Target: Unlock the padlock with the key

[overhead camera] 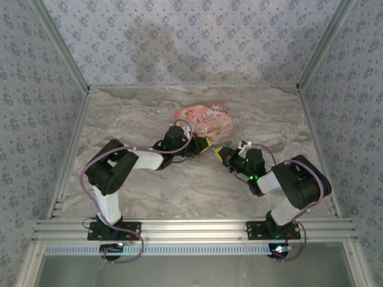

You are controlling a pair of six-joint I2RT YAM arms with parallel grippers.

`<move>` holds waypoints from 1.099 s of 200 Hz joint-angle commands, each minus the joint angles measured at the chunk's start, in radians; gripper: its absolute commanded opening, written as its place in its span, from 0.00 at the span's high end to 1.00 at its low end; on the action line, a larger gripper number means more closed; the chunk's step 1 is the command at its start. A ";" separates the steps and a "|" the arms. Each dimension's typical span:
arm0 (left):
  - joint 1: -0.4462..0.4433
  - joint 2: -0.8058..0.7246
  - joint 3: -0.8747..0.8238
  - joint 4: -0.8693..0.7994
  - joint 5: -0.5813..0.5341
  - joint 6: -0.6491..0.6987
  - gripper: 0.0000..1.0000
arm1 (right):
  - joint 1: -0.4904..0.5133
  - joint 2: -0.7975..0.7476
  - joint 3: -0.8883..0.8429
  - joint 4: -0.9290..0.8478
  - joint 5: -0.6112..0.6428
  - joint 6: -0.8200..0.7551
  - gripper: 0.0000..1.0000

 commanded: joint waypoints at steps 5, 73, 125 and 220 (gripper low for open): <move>-0.047 -0.032 0.032 0.095 0.118 -0.025 1.00 | 0.027 0.014 0.084 -0.009 0.010 -0.029 1.00; -0.081 -0.032 0.034 0.155 0.140 -0.057 1.00 | 0.079 0.092 0.201 0.031 0.008 -0.009 1.00; -0.088 -0.037 0.034 0.146 0.161 -0.053 1.00 | 0.094 0.105 0.198 0.023 0.018 -0.015 1.00; -0.101 -0.059 0.028 0.094 0.177 -0.012 1.00 | 0.119 0.093 0.212 -0.022 0.014 -0.047 1.00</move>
